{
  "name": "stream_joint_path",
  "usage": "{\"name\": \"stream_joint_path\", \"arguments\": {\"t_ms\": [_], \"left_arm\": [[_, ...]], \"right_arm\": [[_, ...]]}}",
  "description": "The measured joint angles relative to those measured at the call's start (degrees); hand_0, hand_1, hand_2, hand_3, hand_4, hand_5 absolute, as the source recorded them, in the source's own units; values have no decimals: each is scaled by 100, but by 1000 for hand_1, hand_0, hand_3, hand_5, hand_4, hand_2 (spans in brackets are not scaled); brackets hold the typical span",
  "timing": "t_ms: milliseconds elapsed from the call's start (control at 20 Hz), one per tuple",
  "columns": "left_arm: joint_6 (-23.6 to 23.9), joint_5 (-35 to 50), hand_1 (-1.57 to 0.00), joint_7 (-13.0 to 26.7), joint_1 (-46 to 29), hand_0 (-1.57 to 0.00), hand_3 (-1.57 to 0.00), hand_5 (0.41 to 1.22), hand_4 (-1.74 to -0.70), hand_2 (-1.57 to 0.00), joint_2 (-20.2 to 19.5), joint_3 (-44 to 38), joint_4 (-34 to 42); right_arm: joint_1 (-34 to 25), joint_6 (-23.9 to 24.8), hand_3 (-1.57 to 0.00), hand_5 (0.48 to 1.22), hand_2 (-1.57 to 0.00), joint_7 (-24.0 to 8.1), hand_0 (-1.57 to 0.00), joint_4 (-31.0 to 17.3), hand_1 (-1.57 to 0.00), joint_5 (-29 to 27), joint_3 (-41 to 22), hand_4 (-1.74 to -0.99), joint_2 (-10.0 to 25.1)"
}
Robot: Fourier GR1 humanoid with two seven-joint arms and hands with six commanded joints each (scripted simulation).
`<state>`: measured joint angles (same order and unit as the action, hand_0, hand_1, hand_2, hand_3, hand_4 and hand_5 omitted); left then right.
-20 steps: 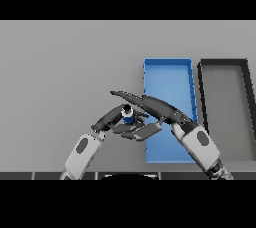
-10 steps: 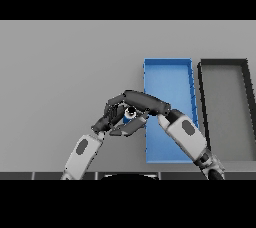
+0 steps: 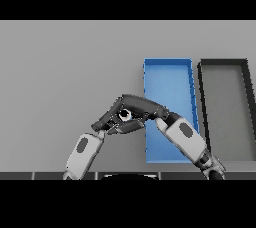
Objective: Pick up the blue pipe and place it into the blue bin.
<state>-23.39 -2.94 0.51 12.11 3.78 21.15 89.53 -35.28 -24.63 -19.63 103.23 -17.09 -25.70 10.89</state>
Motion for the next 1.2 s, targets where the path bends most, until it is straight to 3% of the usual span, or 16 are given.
{"name": "stream_joint_path", "arguments": {"t_ms": [150,250,300,350,450,500,650,850,950,1100,1200], "left_arm": [[78,-98,-1571,-25,-14,-1571,-1422,1221,-1731,-1571,-4,26,76],[173,-201,-1571,-80,-49,-1571,-1454,1221,-1724,-1571,-47,40,111],[275,-343,-1342,-246,-25,-1462,-1166,1221,-1599,-1293,-100,31,90],[313,-450,-1073,-245,-105,-1169,-933,1221,-1475,-1034,-163,51,149],[30,-473,-687,-329,-65,-748,-596,1221,-1282,-662,-247,62,157],[-103,-528,-549,-212,-87,-598,-477,1221,-1206,-529,-306,61,249],[-168,-847,-281,-76,-15,-306,-244,938,-1047,-270,-215,23,134],[-184,-703,-114,182,7,-125,-99,647,-970,-110,-203,-109,96],[-221,-557,-73,450,-31,-79,-63,567,-968,-70,-110,-116,158],[-150,-660,-37,381,-79,-40,-32,495,-938,-35,-181,-122,181],[-117,-732,-23,403,-115,-25,-20,482,-922,-22,-206,-113,143]], "right_arm": [[64,159,-1515,1172,-1542,285,-1540,88,-1540,-26,-43,-1725,15],[22,395,-1535,1190,-1552,94,-1551,79,-1551,-60,-50,-1731,-4],[-4,446,-1542,1196,-1556,175,-1555,43,-1555,6,-105,-1733,-35],[19,461,-1548,1201,-1559,158,-1558,72,-1558,43,-145,-1734,20],[-26,415,-1556,1208,-1563,-126,-1563,174,-1563,45,-198,-1737,-5],[24,422,-1559,1211,-1565,-100,-1565,214,-1565,79,-199,-1738,-14],[117,339,-1565,1216,-1568,-273,-1568,216,-1568,327,-111,-1739,-49],[152,252,-1569,1219,-1570,-447,-1570,259,-1570,646,-49,-1740,-311],[224,196,-1569,1220,-1570,-518,-1570,273,-1570,745,-33,-1741,-476],[280,43,-1570,1220,-1571,-473,-1571,197,-1571,686,204,-1741,-674],[263,-37,-1570,1221,-1571,-701,-1571,251,-1571,136,476,-1741,-827]]}}
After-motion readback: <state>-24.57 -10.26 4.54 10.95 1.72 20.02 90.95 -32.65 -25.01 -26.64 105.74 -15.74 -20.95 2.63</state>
